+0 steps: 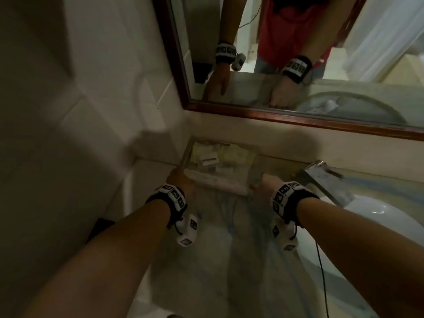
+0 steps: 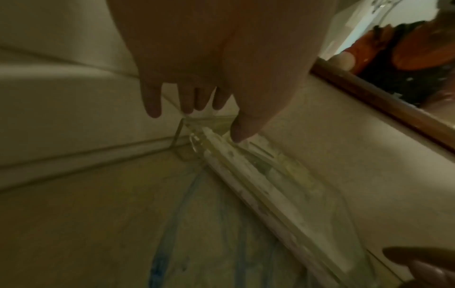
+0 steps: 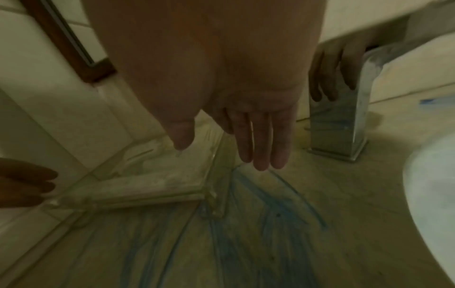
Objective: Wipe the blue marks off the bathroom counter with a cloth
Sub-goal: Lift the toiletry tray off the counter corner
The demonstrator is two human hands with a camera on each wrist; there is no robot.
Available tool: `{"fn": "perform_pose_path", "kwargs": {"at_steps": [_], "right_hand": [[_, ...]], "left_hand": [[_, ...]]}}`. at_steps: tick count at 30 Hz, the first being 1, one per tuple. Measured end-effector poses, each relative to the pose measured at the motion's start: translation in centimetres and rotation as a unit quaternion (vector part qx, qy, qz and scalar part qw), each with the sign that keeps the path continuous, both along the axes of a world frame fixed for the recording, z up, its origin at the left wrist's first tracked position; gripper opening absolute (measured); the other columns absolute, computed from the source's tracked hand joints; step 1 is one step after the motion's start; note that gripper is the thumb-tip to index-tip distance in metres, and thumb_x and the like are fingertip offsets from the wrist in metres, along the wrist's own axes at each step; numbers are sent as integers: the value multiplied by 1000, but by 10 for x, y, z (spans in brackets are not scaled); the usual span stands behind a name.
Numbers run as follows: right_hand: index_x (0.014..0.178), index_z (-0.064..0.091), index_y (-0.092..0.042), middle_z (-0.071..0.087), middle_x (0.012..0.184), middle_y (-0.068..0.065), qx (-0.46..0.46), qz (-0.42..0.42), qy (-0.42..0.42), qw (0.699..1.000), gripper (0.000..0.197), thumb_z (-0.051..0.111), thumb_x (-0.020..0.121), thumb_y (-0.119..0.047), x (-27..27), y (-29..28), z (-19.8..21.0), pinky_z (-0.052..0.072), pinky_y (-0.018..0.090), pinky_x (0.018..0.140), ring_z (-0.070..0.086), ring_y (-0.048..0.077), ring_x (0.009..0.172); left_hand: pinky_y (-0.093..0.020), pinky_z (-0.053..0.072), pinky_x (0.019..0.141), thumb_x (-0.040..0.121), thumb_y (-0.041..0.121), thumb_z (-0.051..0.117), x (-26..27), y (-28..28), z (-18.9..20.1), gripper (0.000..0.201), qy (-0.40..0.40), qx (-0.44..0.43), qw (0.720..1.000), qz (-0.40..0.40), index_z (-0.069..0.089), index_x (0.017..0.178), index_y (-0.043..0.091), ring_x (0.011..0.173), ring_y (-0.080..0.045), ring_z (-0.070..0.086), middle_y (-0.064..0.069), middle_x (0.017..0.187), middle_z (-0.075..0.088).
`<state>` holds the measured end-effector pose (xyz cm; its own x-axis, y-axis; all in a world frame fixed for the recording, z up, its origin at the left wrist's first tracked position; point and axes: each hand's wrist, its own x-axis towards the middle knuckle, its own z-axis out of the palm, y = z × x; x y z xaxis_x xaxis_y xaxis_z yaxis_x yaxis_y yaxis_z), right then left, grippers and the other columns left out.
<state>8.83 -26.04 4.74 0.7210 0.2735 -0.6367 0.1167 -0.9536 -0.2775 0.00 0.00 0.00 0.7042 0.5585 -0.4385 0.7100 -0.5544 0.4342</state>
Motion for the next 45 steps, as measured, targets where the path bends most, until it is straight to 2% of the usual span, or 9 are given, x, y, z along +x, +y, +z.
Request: {"fn": "perform_pose_path", "kwargs": {"at_steps": [3,8,12,17,21,27,35,40,45], "right_hand": [[130,51,-10,54,129,12,-8,11,33,999,47,43,100,-45,5,-3,-20,43,31,80,55,28,104],[122,53,-9,58,120,11,2,14,23,1000,43,49,98,-44,1,-5,-25,43,30,77,58,29,107],[131,53,-11,59,128,12,12,4,27,1000,47,52,97,-44,-1,-10,-28,48,31,88,58,29,113],[126,53,-7,60,121,11,54,-43,45,997,43,50,98,-39,-1,-15,-27,47,31,82,59,27,106],[127,55,-8,60,121,12,69,-89,58,992,43,50,99,-39,5,-25,-25,49,35,90,58,28,107],[127,55,-7,55,106,8,77,-124,74,987,43,52,98,-39,4,-28,-33,52,38,88,59,27,99],[134,50,-6,56,129,14,88,-148,72,982,47,57,96,-34,4,-28,-36,45,30,84,56,29,114],[121,61,-6,61,117,15,146,-187,68,969,40,52,97,-37,4,-35,-31,47,34,86,57,29,99],[120,62,-3,61,107,14,202,-253,56,945,38,54,97,-32,3,-42,-28,50,36,85,60,31,100]], "left_hand": [[-37,54,85,90,21,59,2,-8,4,30,8,21,1000,6,65,113,4,103,-33,63,-17,116,64],[-34,50,80,96,19,54,4,-12,1,26,-8,20,999,37,63,114,4,104,-34,62,-19,118,63],[-37,52,89,91,23,60,2,-10,-5,40,-29,-18,997,67,55,127,5,107,-34,60,-14,124,59],[-42,48,98,88,29,62,-9,-15,-5,68,-1,-59,993,103,33,146,7,120,-34,52,-18,141,45],[-41,41,107,82,46,64,-20,-21,-17,87,-2,-122,984,129,26,151,9,131,-34,43,-16,152,34],[-38,34,113,92,45,58,-26,-19,-27,78,14,-153,980,124,24,152,8,138,-32,36,-15,156,27],[-41,39,109,90,43,61,-26,-27,-27,80,-13,-180,975,134,24,151,8,133,-32,43,-15,153,33],[-42,32,114,93,40,56,-28,-33,-23,77,-48,-185,965,182,19,153,9,139,-31,35,-14,157,26],[-42,36,111,96,32,52,-30,-40,-16,69,-89,-215,947,222,19,153,9,134,-31,39,-12,154,30]]}}
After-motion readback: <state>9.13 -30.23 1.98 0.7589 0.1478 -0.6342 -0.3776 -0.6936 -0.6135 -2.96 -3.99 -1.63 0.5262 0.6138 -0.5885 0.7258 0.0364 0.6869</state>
